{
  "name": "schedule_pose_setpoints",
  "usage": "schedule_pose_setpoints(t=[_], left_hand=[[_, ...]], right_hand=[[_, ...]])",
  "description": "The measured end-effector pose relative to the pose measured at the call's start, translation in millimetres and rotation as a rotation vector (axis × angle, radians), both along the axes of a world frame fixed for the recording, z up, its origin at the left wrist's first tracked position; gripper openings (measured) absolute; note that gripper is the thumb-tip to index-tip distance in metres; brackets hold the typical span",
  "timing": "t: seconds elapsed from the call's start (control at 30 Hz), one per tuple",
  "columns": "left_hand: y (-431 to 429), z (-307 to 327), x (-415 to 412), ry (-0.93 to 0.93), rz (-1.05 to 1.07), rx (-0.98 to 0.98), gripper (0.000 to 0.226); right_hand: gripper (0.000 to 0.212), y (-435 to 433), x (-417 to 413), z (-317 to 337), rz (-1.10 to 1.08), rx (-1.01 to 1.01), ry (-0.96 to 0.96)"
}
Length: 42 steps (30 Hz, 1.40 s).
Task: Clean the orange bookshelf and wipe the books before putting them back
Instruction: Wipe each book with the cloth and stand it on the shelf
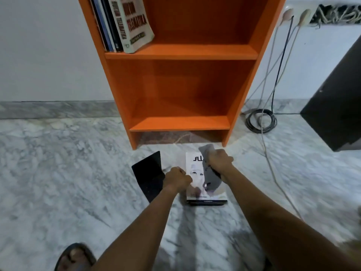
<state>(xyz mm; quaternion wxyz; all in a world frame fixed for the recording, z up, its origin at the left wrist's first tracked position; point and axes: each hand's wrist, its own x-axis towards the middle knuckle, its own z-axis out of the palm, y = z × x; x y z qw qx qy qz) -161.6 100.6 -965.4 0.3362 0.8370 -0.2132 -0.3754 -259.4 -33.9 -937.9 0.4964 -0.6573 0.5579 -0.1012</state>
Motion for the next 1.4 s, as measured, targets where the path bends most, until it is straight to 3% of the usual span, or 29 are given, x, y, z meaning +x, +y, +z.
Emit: schedule_pose_setpoints(t=[0.07,0.17,0.3,0.43,0.5,0.63,0.7,0.83,0.97,1.13,1.4], left_hand=[[-0.7,-26.1,-12.4,0.113,-0.008,0.053,0.017],[-5.7,-61.6,-28.8,0.224,-0.011,0.118,0.014],[-17.9,-89.0,-38.6,0.232,0.031,0.131,0.039],[-21.4,-95.2,-30.0,0.233,0.117,0.148,0.039],[-19.8,-97.4,-26.5,0.302,0.162,0.086,0.032],[-19.5,-84.9,-33.2,0.751,0.244,-0.124,0.03],[-20.7,-77.8,-37.3,0.851,0.231,-0.183,0.036],[-13.5,-55.7,-38.3,0.87,0.157,-0.289,0.045],[6.3,-25.3,-33.3,0.841,0.013,-0.341,0.046],[35.5,33.1,-23.2,0.753,-0.099,-0.395,0.051],[76.3,94.0,-28.5,0.721,-0.202,-0.53,0.064]], right_hand=[[0.034,12.3,-14.8,-10.7,0.022,-0.044,0.081],[0.036,16.2,-34.4,-39.0,0.055,-0.074,0.192],[0.069,19.5,-56.2,-94.9,0.2,-0.137,0.267],[0.065,26.6,-69.4,-114.5,0.335,-0.306,0.428],[0.064,26.0,-71.5,-116.5,0.317,-0.317,0.358],[0.067,21.7,-76.5,-120.6,0.266,-0.21,0.137],[0.067,21.0,-81.8,-121.8,0.258,-0.178,0.053],[0.042,33.4,-85.6,-98.8,0.425,-0.312,-0.011],[0.041,52.5,-74.4,-73.0,0.618,-0.537,-0.16],[0.042,53.2,-36.5,-15.0,0.527,-0.738,-0.17],[0.025,3.7,-8.2,63.0,0.226,-0.798,0.014]])
